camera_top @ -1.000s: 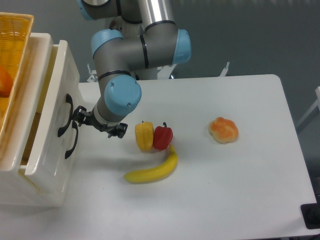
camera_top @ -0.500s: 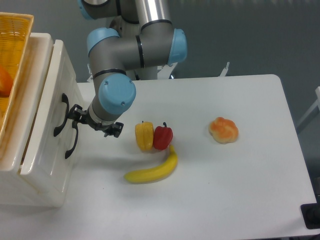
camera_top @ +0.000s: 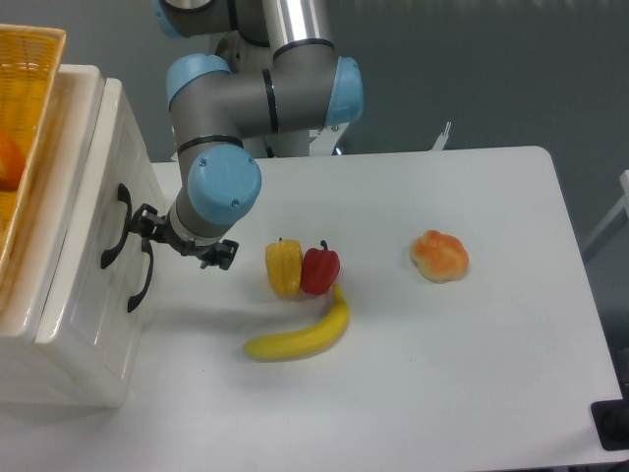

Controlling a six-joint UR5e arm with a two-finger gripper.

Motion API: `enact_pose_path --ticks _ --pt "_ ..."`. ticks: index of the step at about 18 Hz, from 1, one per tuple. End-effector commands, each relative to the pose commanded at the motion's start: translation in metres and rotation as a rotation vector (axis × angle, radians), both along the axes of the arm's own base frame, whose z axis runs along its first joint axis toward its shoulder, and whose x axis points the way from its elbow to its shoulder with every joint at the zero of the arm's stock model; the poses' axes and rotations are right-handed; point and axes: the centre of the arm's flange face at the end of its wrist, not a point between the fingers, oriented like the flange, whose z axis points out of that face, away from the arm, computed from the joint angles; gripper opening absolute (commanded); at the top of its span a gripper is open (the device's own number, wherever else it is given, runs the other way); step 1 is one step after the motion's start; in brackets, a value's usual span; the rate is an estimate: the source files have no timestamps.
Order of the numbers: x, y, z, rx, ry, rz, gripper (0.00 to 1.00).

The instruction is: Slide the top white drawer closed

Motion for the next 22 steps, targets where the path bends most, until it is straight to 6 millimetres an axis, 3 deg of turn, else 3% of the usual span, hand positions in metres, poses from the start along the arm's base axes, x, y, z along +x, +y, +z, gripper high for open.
enact_pose_path --ticks 22 --pt "0.0006 0.0006 0.0016 0.015 -0.022 0.01 1.0"
